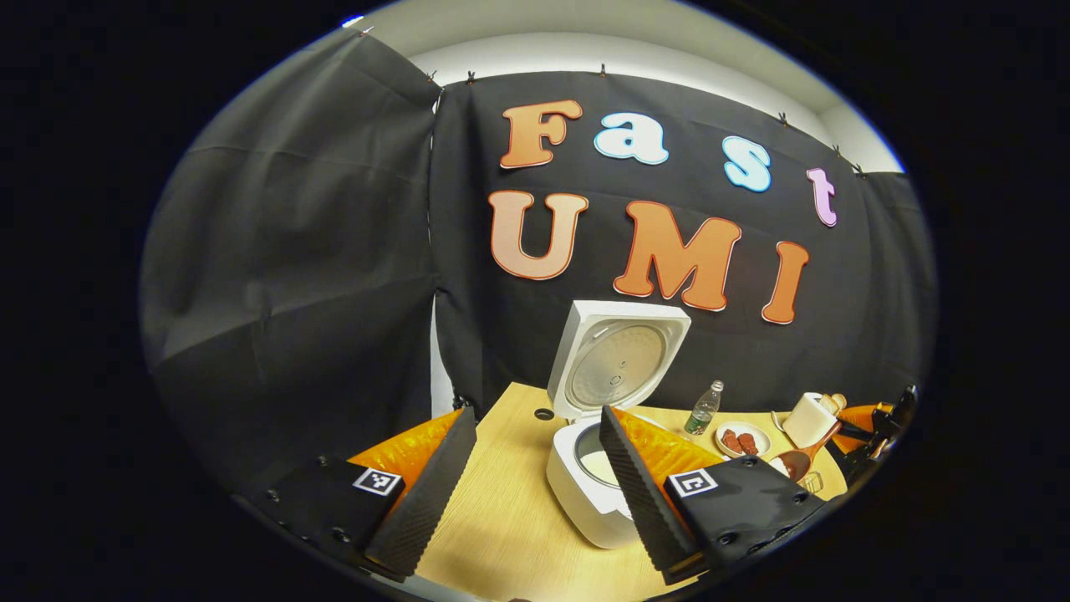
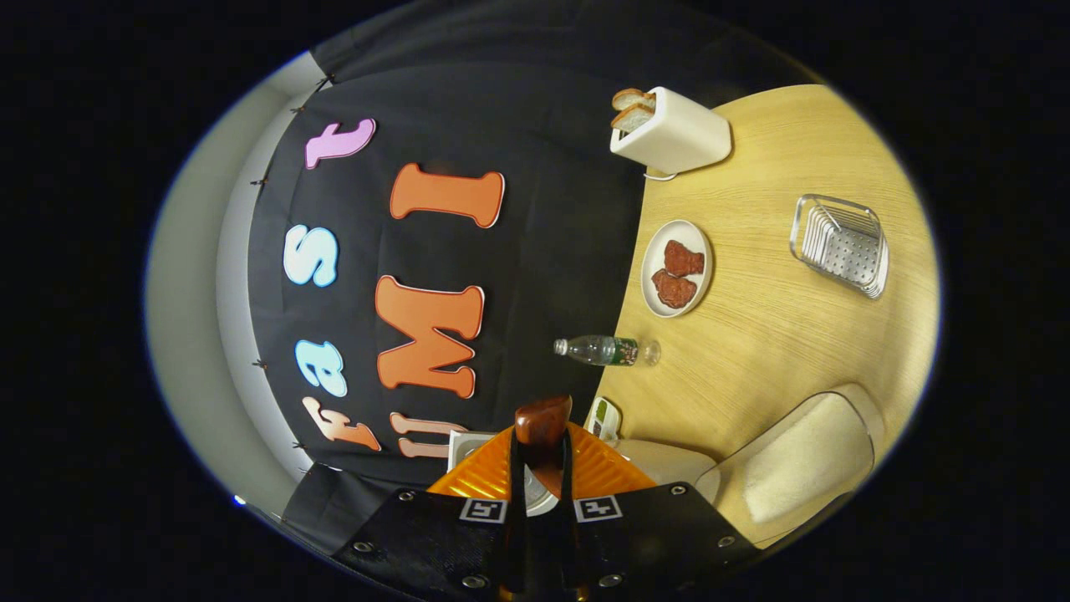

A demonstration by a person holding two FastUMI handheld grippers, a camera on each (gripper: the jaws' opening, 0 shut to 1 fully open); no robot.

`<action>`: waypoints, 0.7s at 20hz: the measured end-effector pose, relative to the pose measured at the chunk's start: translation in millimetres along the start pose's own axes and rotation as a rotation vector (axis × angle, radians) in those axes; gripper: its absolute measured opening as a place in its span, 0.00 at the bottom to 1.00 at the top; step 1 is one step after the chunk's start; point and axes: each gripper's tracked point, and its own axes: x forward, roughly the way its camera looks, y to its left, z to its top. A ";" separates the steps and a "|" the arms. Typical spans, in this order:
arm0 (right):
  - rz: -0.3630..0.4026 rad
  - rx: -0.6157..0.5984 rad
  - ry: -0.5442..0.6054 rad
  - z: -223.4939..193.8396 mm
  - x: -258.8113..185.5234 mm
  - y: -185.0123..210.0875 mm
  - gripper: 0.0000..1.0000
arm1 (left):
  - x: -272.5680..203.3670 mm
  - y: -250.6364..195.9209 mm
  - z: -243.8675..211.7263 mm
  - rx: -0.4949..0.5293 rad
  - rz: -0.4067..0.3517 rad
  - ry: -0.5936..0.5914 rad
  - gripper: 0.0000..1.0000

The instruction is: Close the left gripper, press the button to open the rice cooker; take a wooden spoon from the chopstick holder with the right hand, scoop a spoonful of rice and pour it into the rice cooker, then put the wooden spoon back into the chopstick holder.

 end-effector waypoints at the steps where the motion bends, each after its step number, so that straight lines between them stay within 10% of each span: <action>1: 0.011 0.007 0.005 -1.5 6.4 8.6 0.15 | 1.6 1.5 -0.6 -0.002 0.002 -0.001 1.00; 14: 0.105 -0.129 0.033 -30.7 121.8 107.2 0.15 | 33.1 -8.7 -28.9 -0.023 -0.036 0.068 1.00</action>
